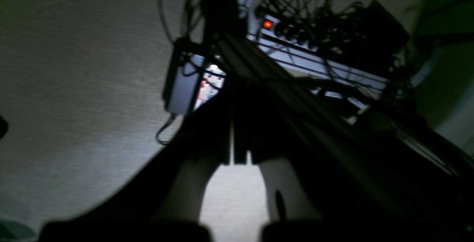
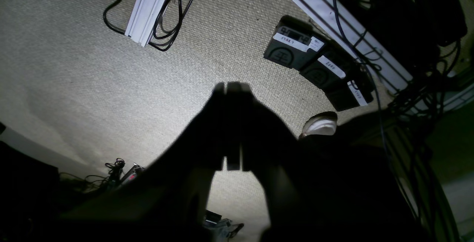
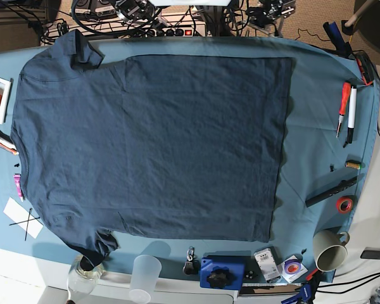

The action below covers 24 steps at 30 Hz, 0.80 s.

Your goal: Fold the T-shirt properly

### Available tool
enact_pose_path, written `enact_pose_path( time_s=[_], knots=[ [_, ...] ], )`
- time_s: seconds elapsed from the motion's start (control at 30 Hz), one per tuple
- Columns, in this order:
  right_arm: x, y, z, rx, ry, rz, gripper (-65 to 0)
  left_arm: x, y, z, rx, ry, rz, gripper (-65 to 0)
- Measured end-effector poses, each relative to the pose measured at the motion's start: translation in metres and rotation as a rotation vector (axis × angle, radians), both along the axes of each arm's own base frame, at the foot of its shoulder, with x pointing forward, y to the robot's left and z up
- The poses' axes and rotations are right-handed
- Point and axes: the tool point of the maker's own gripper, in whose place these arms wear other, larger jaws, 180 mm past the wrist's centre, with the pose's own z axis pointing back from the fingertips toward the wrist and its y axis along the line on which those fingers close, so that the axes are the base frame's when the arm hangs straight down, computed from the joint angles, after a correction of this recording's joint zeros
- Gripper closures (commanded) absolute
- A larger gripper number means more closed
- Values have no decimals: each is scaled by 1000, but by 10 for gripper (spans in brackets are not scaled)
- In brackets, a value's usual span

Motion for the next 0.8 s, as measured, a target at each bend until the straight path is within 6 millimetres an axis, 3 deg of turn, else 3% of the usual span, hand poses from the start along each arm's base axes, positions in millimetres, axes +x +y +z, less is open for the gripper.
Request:
enact_pose_path(
  time_s=[0.2, 0.8],
  knots=[
    [0, 0, 0, 0, 0, 0, 0, -1, 19, 0, 30, 1, -3, 0],
    [0, 0, 0, 0, 0, 0, 0, -2, 19, 0, 29, 2, -3, 0]
  ],
)
